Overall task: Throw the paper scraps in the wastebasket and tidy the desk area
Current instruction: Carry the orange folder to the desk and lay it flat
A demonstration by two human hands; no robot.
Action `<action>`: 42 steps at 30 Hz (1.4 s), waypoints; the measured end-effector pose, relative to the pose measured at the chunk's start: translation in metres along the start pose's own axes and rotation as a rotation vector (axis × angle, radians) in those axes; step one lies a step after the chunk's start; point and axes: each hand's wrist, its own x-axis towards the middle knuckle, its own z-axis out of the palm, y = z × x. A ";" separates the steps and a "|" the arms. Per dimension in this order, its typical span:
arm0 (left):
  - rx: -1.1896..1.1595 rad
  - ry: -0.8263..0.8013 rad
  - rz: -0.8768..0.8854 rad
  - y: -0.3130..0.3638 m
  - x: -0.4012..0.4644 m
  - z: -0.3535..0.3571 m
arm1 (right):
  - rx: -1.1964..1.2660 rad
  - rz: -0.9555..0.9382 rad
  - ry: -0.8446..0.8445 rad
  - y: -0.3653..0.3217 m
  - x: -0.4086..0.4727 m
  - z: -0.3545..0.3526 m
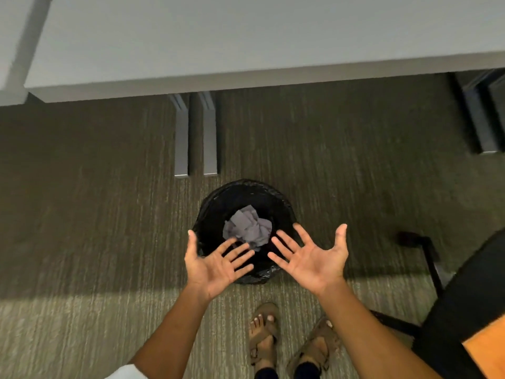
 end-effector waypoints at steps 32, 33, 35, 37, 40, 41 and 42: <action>1.444 -0.050 -0.159 -0.406 0.093 0.296 | 0.448 -0.799 0.298 -0.211 -0.324 -0.236; 1.497 -0.020 -0.104 -0.414 0.095 0.296 | 0.468 -0.802 0.300 -0.212 -0.327 -0.245; 1.565 0.031 0.003 -0.423 0.101 0.294 | 0.497 -0.803 0.299 -0.211 -0.333 -0.258; 1.650 0.051 0.074 -0.435 0.105 0.293 | 0.534 -0.795 0.303 -0.211 -0.339 -0.271; 1.789 0.064 0.154 -0.452 0.107 0.296 | 0.552 -0.780 0.337 -0.212 -0.344 -0.285; 1.816 0.066 0.147 -0.457 0.107 0.296 | 0.546 -0.779 0.352 -0.212 -0.345 -0.288; 1.840 0.058 0.117 -0.462 0.107 0.296 | 0.538 -0.778 0.364 -0.212 -0.346 -0.292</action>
